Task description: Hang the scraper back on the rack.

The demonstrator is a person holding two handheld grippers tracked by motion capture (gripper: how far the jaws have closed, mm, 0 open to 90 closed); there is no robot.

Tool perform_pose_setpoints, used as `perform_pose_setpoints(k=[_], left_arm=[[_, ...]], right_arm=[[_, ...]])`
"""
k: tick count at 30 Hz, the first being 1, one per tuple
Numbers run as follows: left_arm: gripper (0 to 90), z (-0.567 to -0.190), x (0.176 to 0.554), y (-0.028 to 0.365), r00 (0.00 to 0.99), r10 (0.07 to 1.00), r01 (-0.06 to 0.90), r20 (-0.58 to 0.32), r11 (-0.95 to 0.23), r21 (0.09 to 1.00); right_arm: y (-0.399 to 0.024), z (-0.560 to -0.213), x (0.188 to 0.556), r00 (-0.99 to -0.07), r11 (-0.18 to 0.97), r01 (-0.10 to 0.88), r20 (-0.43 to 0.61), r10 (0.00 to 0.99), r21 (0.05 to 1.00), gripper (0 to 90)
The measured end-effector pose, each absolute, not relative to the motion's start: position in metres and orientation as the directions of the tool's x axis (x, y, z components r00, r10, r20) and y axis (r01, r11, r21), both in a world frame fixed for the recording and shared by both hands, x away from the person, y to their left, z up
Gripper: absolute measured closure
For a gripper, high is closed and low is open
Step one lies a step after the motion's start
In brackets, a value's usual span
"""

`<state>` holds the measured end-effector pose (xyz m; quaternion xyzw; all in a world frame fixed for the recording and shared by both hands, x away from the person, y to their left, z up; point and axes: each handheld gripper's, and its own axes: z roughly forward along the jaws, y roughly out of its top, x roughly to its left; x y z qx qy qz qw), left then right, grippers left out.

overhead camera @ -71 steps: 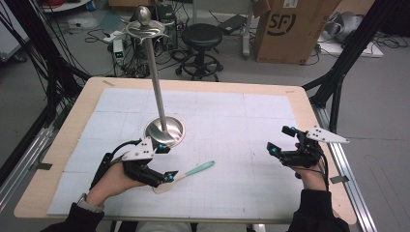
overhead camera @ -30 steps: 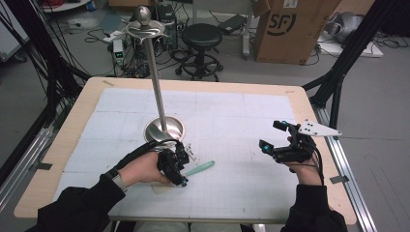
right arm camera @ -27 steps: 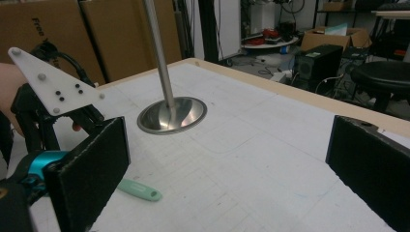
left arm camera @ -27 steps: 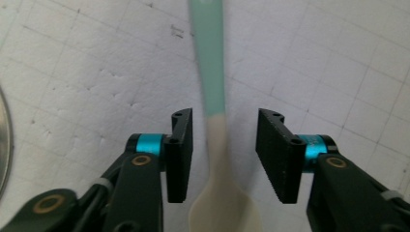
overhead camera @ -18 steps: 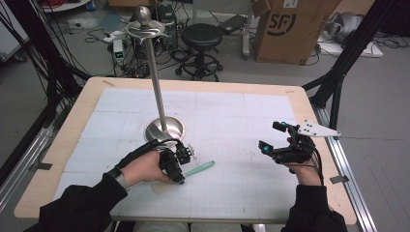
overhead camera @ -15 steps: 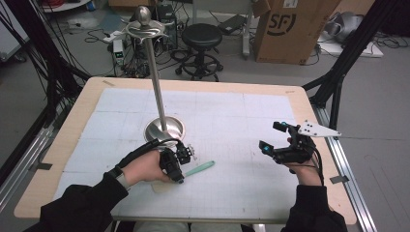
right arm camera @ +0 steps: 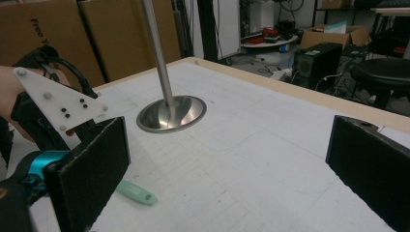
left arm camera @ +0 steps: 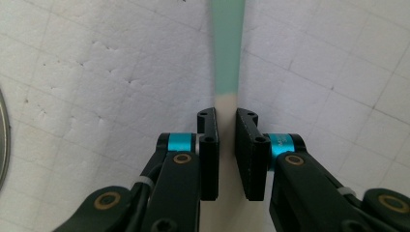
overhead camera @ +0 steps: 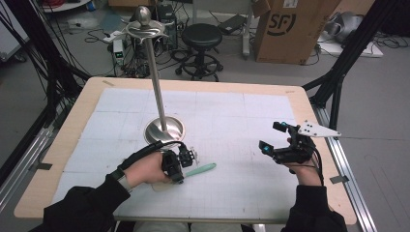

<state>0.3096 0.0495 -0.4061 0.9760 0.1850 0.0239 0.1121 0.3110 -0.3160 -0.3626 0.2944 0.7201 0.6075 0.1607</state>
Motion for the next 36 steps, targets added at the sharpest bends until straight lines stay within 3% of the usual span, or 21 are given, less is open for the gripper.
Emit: perform_pose_setpoints(k=[16, 21, 36], left_arm=[[80.5, -0.379, 0.308, 0.105, 0.896, 0.441, 0.400, -0.059, -0.741, 0.539], [80.6, -0.371, 0.305, 0.124, 0.889, 0.456, 0.376, -0.047, -0.666, 0.645], [80.5, -0.338, 0.304, 0.195, 0.846, 0.525, 0.345, -0.097, -0.399, 0.849]], right_arm=[[-0.315, -0.365, 0.312, -0.782, 0.092, 0.236, 0.133, 0.609, 0.967, 0.7], [-0.314, -0.365, 0.312, -0.780, 0.091, 0.233, 0.131, 0.612, 0.968, 0.7], [-0.313, -0.368, 0.313, -0.777, 0.097, 0.246, 0.136, 0.614, 0.964, 0.8]])
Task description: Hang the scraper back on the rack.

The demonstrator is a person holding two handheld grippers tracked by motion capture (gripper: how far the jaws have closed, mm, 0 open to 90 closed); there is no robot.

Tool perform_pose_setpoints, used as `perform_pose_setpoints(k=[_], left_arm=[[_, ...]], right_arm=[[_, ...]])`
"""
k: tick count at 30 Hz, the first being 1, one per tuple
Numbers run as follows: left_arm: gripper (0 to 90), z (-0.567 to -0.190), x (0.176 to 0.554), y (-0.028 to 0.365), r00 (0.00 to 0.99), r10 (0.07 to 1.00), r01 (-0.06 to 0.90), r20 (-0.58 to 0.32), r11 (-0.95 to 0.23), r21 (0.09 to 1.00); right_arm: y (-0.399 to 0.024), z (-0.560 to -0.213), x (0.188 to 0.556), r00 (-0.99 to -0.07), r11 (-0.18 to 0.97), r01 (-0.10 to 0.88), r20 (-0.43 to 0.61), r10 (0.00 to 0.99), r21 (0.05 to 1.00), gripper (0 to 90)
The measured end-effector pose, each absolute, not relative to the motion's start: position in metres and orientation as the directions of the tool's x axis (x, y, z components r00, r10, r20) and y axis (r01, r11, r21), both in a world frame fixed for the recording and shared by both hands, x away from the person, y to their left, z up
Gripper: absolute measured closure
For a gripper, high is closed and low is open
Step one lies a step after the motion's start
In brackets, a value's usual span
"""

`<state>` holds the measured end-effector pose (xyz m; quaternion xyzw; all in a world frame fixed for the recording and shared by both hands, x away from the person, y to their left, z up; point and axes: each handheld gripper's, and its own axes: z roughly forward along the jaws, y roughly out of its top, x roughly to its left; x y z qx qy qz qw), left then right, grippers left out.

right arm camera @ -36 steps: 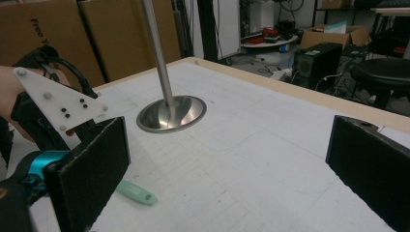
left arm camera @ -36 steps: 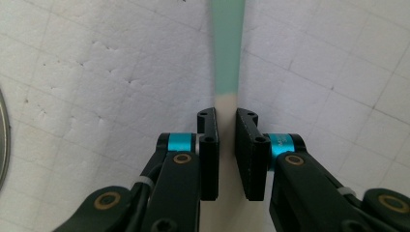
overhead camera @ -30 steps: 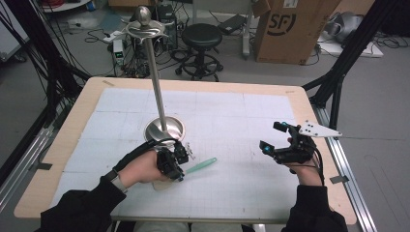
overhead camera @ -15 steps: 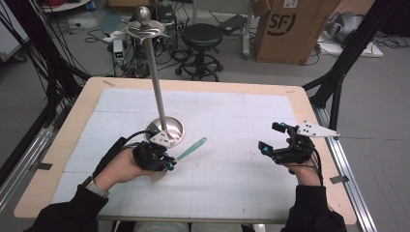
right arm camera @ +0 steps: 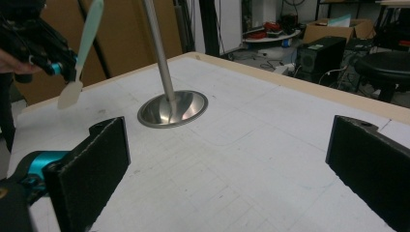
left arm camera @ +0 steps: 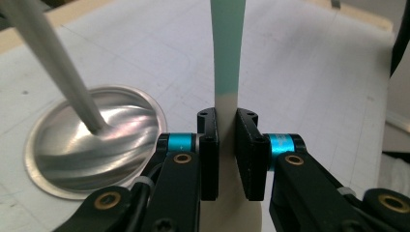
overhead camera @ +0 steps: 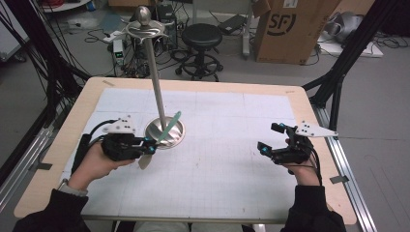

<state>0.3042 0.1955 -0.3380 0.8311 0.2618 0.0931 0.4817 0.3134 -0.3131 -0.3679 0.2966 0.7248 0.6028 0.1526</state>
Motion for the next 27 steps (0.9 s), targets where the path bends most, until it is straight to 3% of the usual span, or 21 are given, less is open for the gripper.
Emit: perform_pose_setpoints(k=[12, 27], left_arm=[[80.6, -0.314, 0.310, 0.248, 0.798, 0.590, 0.322, -0.126, -0.240, 0.916], [80.5, -0.270, 0.316, 0.275, 0.746, 0.662, 0.238, -0.069, -0.168, 0.957]], right_arm=[[-0.312, -0.369, 0.313, -0.777, 0.100, 0.249, 0.137, 0.614, 0.963, 0.8], [-0.311, -0.370, 0.314, -0.778, 0.105, 0.248, 0.134, 0.614, 0.963, 0.7]])
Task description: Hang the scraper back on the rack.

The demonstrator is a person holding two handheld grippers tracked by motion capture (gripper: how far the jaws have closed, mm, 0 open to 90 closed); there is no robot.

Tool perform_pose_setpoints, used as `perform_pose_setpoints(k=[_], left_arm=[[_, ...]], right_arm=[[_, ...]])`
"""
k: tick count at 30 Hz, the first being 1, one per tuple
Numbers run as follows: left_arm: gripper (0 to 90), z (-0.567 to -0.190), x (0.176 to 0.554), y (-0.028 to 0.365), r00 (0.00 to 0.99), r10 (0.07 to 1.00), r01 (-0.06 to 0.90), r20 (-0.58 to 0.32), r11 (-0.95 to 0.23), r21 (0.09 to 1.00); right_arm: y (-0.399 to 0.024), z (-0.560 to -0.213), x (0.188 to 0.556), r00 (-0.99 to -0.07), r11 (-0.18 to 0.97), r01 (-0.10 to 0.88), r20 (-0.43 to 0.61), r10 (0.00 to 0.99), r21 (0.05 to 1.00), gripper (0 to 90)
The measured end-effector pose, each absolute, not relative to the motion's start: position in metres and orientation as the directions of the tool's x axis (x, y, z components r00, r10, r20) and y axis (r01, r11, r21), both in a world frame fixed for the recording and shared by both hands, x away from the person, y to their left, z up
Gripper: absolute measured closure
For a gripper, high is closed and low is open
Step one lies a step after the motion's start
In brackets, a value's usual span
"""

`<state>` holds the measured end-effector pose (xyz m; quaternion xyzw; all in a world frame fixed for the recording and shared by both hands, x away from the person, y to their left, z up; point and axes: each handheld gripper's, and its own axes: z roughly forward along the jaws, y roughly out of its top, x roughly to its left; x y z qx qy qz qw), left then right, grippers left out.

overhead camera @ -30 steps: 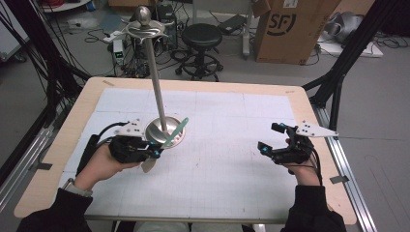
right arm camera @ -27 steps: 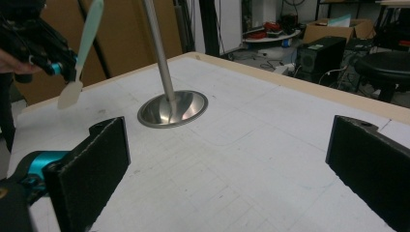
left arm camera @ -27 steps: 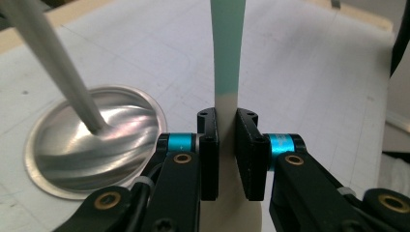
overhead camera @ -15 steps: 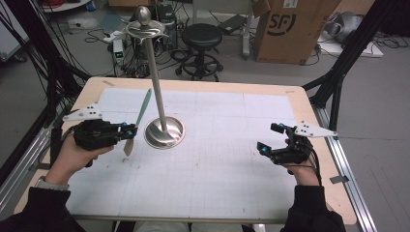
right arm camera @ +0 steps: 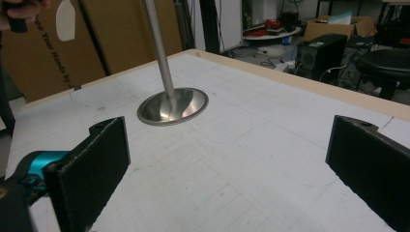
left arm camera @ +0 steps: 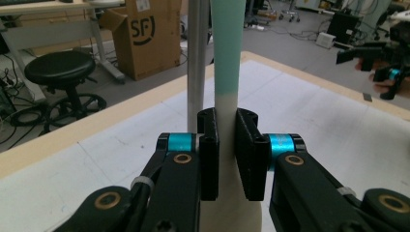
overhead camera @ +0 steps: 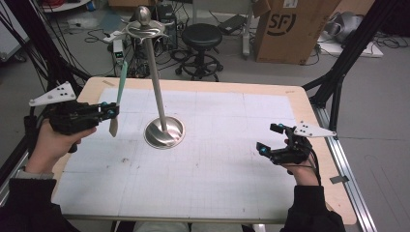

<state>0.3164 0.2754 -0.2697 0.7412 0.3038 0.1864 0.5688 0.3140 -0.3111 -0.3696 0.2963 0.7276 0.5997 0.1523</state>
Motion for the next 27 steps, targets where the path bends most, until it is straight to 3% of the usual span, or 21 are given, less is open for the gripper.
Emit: perform_pose_setpoints(k=[9, 27], left_arm=[[80.6, -0.248, 0.322, 0.282, 0.728, 0.682, 0.196, -0.076, -0.101, 0.975], [80.5, -0.231, 0.329, 0.277, 0.707, 0.705, 0.172, -0.058, -0.091, 0.981]], right_arm=[[-0.312, -0.370, 0.314, -0.774, 0.099, 0.256, 0.143, 0.616, 0.962, 0.8], [-0.312, -0.371, 0.315, -0.774, 0.100, 0.256, 0.141, 0.617, 0.962, 0.8]])
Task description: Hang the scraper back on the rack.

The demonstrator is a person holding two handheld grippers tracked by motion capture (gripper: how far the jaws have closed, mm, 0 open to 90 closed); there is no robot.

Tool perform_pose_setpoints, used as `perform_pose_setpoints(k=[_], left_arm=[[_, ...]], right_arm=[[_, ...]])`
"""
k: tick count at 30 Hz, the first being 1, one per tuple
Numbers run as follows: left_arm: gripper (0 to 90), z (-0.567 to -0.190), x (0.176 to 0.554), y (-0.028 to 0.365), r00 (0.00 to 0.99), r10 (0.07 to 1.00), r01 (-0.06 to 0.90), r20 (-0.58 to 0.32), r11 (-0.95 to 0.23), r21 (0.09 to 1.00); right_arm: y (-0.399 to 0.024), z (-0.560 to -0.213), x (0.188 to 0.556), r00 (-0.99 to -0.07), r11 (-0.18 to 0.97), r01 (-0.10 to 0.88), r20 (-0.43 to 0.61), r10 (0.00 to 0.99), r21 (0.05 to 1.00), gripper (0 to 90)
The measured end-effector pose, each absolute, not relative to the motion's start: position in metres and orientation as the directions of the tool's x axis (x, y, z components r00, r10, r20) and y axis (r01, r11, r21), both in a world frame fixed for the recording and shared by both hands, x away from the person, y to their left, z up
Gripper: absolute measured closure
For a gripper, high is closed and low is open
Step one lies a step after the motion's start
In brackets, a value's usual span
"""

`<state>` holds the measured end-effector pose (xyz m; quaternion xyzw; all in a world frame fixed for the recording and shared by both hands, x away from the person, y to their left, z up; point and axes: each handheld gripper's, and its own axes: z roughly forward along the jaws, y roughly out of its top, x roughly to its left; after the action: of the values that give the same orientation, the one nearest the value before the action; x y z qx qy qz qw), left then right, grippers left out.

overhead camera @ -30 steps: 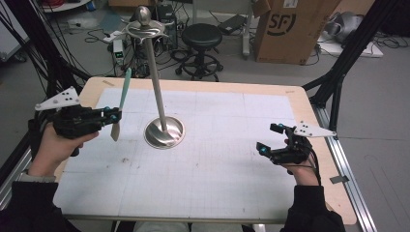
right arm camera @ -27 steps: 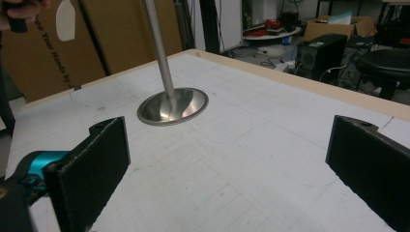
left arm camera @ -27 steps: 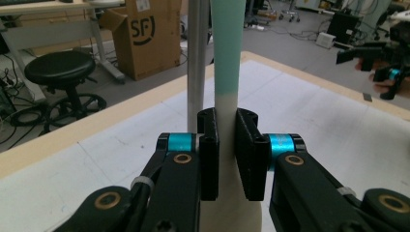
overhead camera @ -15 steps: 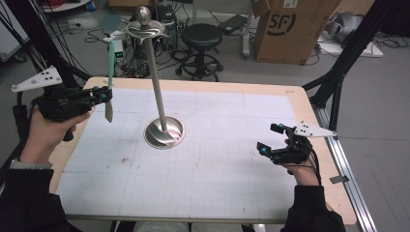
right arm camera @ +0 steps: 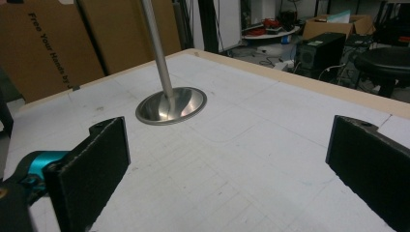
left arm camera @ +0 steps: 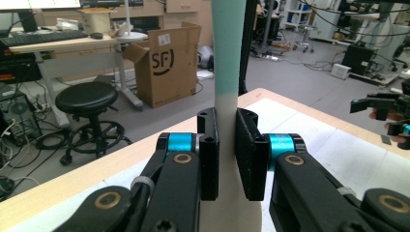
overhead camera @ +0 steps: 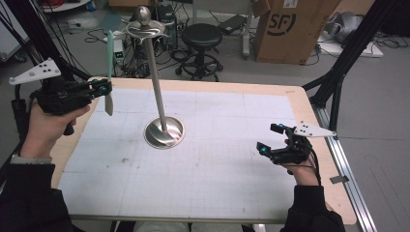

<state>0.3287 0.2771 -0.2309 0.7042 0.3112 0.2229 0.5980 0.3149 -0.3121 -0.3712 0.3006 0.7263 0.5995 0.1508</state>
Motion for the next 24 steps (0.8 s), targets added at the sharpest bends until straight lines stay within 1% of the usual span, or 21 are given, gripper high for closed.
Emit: perform_pose_setpoints(k=[18, 24], left_arm=[[80.5, -0.236, 0.337, 0.268, 0.706, 0.706, 0.183, -0.056, -0.106, 0.977], [79.9, -0.243, 0.340, 0.262, 0.701, 0.711, 0.165, -0.054, -0.089, 0.982]], right_arm=[[-0.313, -0.373, 0.315, -0.773, 0.102, 0.263, 0.146, 0.618, 0.959, 0.7], [-0.313, -0.373, 0.316, -0.772, 0.102, 0.263, 0.146, 0.618, 0.959, 0.8]])
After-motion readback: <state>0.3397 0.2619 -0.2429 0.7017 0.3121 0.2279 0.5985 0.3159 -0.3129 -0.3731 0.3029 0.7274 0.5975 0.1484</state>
